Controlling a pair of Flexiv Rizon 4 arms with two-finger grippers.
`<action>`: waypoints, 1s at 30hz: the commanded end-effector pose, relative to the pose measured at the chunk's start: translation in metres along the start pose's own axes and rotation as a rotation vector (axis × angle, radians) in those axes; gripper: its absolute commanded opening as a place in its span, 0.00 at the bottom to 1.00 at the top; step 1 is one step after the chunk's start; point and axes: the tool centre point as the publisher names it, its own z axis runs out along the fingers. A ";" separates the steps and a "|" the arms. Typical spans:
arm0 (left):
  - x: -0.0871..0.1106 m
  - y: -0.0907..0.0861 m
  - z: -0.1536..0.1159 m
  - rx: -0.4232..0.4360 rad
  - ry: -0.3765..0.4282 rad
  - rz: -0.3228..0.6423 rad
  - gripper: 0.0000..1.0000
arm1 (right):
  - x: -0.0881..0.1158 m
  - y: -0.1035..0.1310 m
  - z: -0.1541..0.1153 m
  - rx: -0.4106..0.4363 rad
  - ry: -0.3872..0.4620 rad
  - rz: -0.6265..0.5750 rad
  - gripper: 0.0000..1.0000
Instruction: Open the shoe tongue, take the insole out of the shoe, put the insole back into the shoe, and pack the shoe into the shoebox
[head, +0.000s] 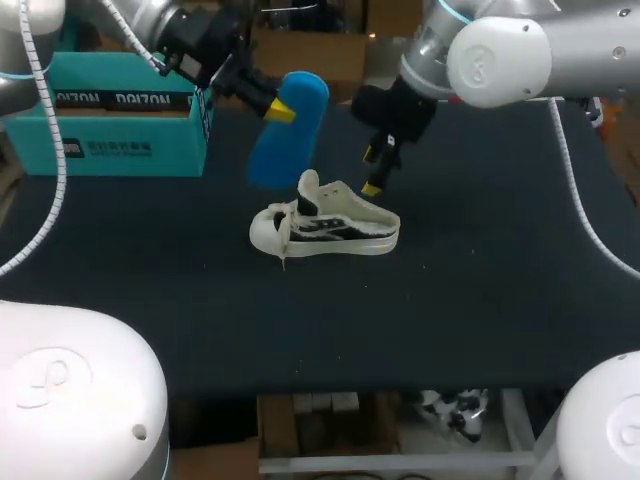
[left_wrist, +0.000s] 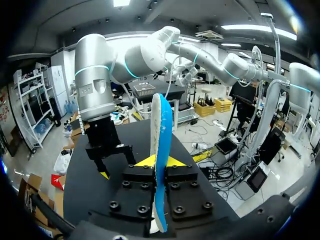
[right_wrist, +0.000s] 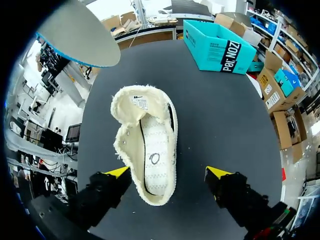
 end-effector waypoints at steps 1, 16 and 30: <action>0.028 0.009 -0.021 -0.014 -0.150 -0.023 0.00 | -0.005 0.012 0.007 0.269 0.011 0.013 1.00; 0.049 0.069 -0.062 -0.072 -0.276 -0.162 0.00 | -0.003 0.024 0.047 0.391 -0.015 0.047 1.00; 0.060 0.093 -0.066 -0.108 -0.306 -0.217 0.00 | 0.001 0.023 0.057 0.399 -0.094 0.077 0.00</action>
